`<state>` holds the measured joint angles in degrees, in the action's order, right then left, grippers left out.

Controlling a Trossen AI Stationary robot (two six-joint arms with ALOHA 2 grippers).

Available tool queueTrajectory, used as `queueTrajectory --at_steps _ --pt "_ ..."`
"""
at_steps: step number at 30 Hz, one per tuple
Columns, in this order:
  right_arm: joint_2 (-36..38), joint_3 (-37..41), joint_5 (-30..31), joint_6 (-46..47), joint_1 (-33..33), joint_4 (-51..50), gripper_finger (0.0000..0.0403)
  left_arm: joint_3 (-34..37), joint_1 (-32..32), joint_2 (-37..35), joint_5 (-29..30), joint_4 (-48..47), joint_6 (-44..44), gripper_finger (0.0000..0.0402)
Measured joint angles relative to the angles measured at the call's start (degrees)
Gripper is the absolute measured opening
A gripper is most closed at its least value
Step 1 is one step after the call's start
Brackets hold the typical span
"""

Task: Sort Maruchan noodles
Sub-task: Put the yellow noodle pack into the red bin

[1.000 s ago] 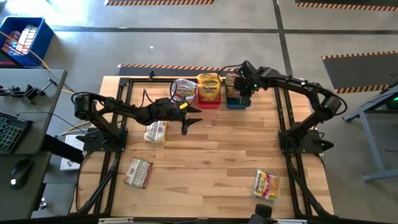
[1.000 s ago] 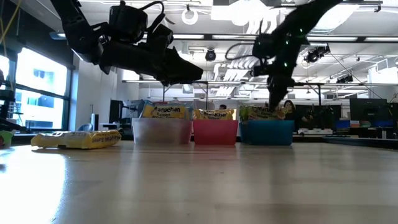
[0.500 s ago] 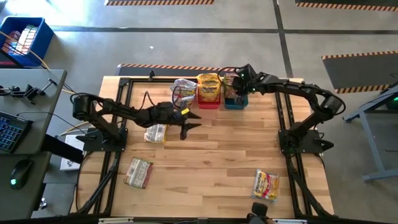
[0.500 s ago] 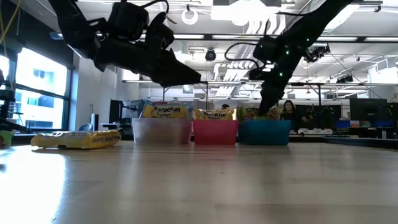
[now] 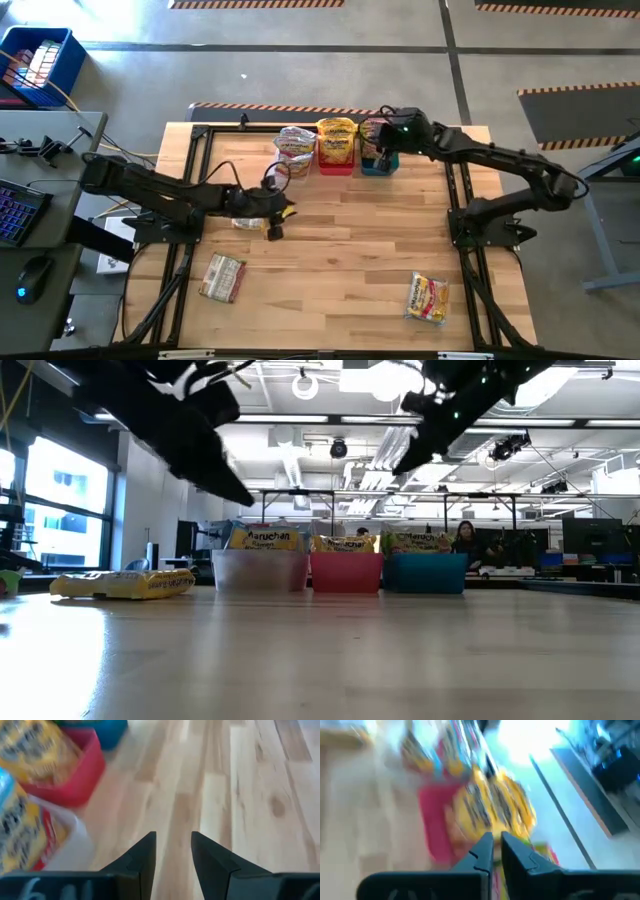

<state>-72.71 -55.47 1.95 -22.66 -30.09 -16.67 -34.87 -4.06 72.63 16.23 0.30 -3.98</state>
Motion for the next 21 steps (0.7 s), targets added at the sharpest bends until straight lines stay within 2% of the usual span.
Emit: queueTrajectory --at_steps 3,8,11,14,18,21 --pt "1.39 -0.01 -2.49 0.16 1.62 0.94 0.0005 0.02 -2.36 -0.99 2.54 -3.94 -3.37 0.0113" --pt "1.8 0.27 -2.6 0.82 4.81 2.84 0.0001 0.02 -7.25 -1.33 11.34 -10.66 -4.12 0.0113" --pt "1.89 5.43 -1.47 2.09 7.3 13.64 0.0 0.02 -10.68 -1.32 14.87 -13.89 -4.32 0.0116" --pt "1.8 13.66 -0.24 2.06 9.61 26.84 0.0 0.02 -14.18 -1.32 15.89 -16.76 -6.35 0.0126" --pt "1.84 22.94 5.04 4.06 12.4 41.86 0.0 0.02 -18.13 -0.83 15.89 -20.94 -12.35 0.0149" --pt "1.88 27.05 7.19 4.42 14.49 48.4 0.0 0.02 -19.69 0.53 16.01 -25.9 -18.01 0.017"
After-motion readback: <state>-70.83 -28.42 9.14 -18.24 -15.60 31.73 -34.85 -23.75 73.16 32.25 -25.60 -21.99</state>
